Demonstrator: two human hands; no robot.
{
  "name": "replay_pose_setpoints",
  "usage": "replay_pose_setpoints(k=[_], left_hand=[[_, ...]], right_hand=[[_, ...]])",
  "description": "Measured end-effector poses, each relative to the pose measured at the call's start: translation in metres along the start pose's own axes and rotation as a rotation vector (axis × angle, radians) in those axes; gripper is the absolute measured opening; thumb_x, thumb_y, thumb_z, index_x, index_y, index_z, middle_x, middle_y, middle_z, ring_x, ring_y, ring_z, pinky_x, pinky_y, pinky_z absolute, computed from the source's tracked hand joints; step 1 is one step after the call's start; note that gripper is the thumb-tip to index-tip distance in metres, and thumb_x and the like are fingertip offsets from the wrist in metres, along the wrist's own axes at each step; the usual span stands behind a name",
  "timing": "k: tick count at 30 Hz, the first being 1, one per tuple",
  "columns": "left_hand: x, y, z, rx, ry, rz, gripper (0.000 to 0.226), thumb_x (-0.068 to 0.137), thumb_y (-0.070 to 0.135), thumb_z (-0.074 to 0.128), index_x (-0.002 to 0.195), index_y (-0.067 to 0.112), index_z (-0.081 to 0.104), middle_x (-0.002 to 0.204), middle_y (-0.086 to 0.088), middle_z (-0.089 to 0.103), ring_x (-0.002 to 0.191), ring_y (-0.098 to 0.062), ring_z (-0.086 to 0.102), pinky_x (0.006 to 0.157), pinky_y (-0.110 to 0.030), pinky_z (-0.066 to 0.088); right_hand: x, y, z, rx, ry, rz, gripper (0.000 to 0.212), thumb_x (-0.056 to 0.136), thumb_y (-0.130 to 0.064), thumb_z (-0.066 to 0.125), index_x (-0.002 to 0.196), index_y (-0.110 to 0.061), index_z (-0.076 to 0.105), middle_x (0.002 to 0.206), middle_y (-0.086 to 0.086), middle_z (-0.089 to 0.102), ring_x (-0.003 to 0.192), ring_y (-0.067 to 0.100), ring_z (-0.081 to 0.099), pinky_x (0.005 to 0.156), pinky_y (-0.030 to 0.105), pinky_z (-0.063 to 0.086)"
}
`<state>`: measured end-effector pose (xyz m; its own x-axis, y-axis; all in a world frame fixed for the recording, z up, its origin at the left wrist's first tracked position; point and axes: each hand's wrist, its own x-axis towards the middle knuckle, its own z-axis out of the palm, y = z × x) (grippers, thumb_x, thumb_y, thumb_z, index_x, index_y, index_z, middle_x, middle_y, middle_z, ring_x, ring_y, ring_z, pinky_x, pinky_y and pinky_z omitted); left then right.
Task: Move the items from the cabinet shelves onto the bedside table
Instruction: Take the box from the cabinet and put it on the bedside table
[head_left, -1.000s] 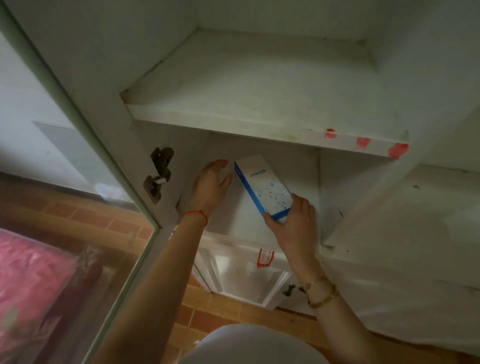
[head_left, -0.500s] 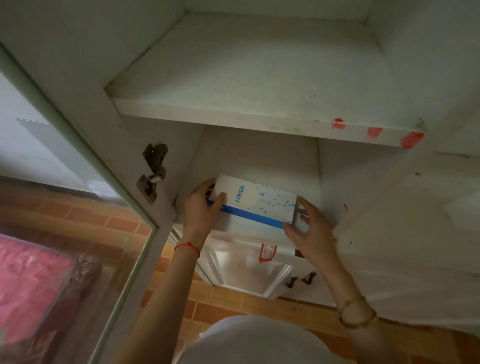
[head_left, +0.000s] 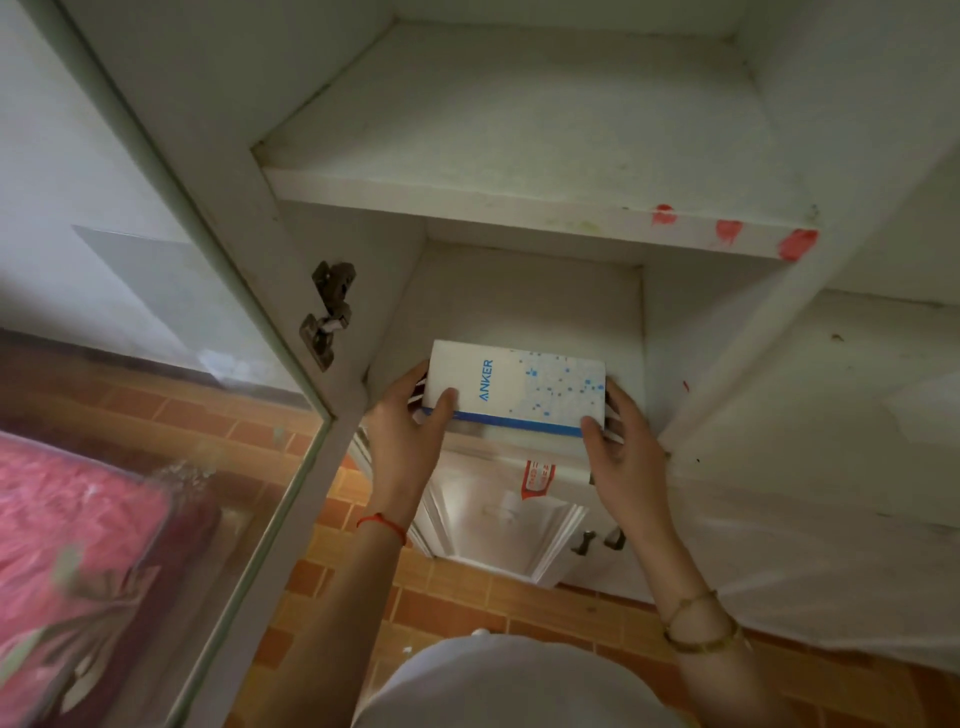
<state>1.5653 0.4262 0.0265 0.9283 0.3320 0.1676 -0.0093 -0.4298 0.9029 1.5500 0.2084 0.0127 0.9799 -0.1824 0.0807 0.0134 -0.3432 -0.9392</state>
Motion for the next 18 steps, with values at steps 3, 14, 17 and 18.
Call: replay_pose_setpoints(k=[3,14,17,18], left_hand=[[-0.026,0.001,-0.010,-0.033,0.024,-0.028,0.041,0.088,0.015,0.071,0.127,0.017,0.064,0.111,0.012,0.068,0.095,0.009,0.064,0.080,-0.006,0.050],[-0.161,0.014,-0.015,-0.081,0.198,-0.224,0.044,0.085,0.021,0.074,0.127,0.022,0.064,0.120,0.008,0.068,0.094,0.004,0.067,0.073,-0.006,0.051],[-0.207,0.024,-0.006,-0.087,0.283,-0.256,0.045,0.084,0.019,0.075,0.128,0.019,0.064,0.118,0.006,0.069,0.094,0.007,0.066,0.074,-0.007,0.052],[-0.222,0.027,-0.004,-0.081,0.305,-0.263,0.045,0.084,0.019,0.075,0.128,0.019,0.064,0.119,0.007,0.069,0.097,0.005,0.066,0.075,-0.008,0.052]], right_hand=[[-0.016,0.003,-0.006,0.032,-0.001,-0.001,0.048,0.092,-0.007,0.057,0.138,-0.019,0.047,0.129,-0.005,0.056,0.101,-0.003,0.057,0.076,0.001,0.043],[-0.077,0.030,-0.062,0.125,-0.203,0.022,0.041,0.090,-0.011,0.062,0.128,-0.027,0.054,0.118,-0.015,0.062,0.104,-0.001,0.061,0.079,0.009,0.048],[-0.094,0.034,-0.087,0.114,-0.299,-0.005,0.041,0.091,-0.012,0.062,0.125,-0.033,0.052,0.114,-0.025,0.060,0.101,-0.005,0.061,0.077,0.008,0.047],[-0.100,0.036,-0.095,0.116,-0.336,-0.012,0.041,0.091,-0.012,0.062,0.123,-0.035,0.052,0.111,-0.028,0.060,0.101,-0.007,0.061,0.077,0.007,0.047]])
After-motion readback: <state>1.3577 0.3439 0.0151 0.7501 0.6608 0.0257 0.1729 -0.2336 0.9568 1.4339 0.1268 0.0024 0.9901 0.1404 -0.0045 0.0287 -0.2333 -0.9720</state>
